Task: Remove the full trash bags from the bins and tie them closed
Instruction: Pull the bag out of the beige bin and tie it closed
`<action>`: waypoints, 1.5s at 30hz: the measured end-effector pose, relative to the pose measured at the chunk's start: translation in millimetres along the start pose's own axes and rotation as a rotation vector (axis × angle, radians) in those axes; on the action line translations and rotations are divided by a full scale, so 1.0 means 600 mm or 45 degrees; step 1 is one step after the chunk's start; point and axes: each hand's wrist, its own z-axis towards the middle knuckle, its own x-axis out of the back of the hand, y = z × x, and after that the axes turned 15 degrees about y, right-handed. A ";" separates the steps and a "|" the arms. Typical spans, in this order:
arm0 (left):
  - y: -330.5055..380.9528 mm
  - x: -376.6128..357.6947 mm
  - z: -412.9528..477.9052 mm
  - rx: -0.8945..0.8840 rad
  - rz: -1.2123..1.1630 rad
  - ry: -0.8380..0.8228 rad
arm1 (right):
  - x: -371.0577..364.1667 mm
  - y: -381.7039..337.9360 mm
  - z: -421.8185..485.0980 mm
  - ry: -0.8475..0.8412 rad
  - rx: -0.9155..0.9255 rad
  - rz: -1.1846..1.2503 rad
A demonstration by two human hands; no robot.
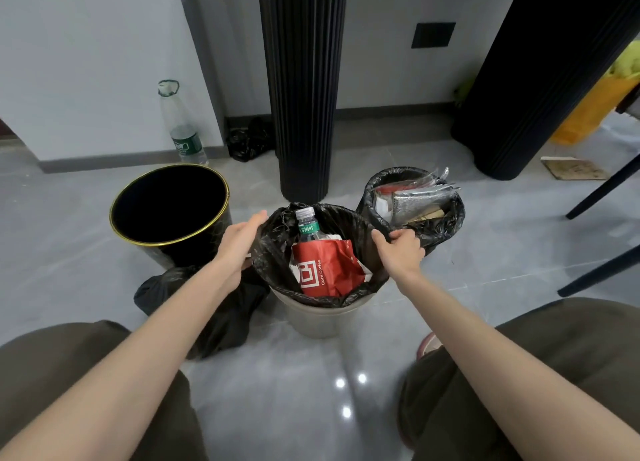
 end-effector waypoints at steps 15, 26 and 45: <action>0.021 -0.050 0.068 -0.058 0.312 -0.038 | -0.051 0.023 0.081 -0.115 -0.307 -0.061; 0.000 -0.053 0.058 -0.301 0.687 -0.081 | -0.041 -0.010 0.078 -0.002 -0.287 0.205; 0.028 -0.022 0.006 -0.719 0.297 -0.091 | -0.028 -0.025 0.027 -0.321 0.129 0.122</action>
